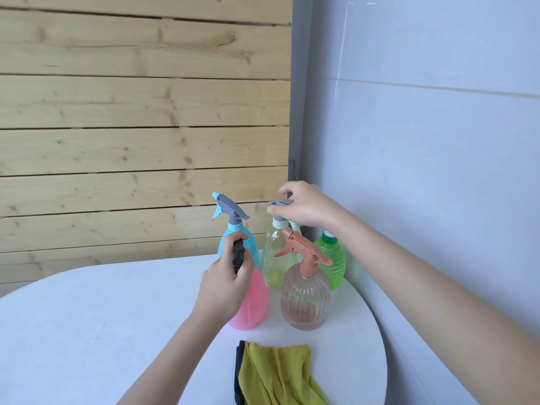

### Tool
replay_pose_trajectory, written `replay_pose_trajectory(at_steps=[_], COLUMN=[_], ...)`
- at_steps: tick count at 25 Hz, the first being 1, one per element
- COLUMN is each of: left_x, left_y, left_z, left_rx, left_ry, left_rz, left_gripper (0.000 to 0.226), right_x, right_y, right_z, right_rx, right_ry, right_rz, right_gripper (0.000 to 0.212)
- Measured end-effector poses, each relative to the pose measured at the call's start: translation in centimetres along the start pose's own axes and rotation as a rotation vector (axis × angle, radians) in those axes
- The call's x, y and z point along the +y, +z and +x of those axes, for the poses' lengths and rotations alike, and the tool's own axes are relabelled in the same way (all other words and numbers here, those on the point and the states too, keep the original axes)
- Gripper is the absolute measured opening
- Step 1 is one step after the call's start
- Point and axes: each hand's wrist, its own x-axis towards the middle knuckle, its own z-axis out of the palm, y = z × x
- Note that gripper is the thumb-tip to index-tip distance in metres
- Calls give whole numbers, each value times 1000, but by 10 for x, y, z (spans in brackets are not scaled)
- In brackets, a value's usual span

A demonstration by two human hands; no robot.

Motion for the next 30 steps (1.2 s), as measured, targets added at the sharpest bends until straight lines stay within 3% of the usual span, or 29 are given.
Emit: replay_pose_trajectory(at_steps=[5, 14, 20, 24, 27, 30], left_x=[-3, -3, 2, 19, 40, 71], left_y=[1, -2, -4, -19, -34, -55], left_z=[1, 0, 2, 5, 4, 2], left_rx=[13, 8, -96, -151, -78, -1], left_ry=[17, 17, -46, -72, -30, 91], left_rz=[-4, -31, -155, -157, -112, -111], left_gripper=[19, 15, 18, 43, 83, 102], right_x=[4, 11, -7, -34, -51, -69], right_y=[15, 19, -16, -47, -63, -76], right_z=[5, 15, -3, -39, -72, -105], right_rx=[204, 268, 406, 525, 631, 684], right_ry=[-78, -93, -197, -378, -529, -641], right_rz=[-83, -69, 28, 39, 53, 76], right_gripper=[29, 27, 28, 30, 29, 28])
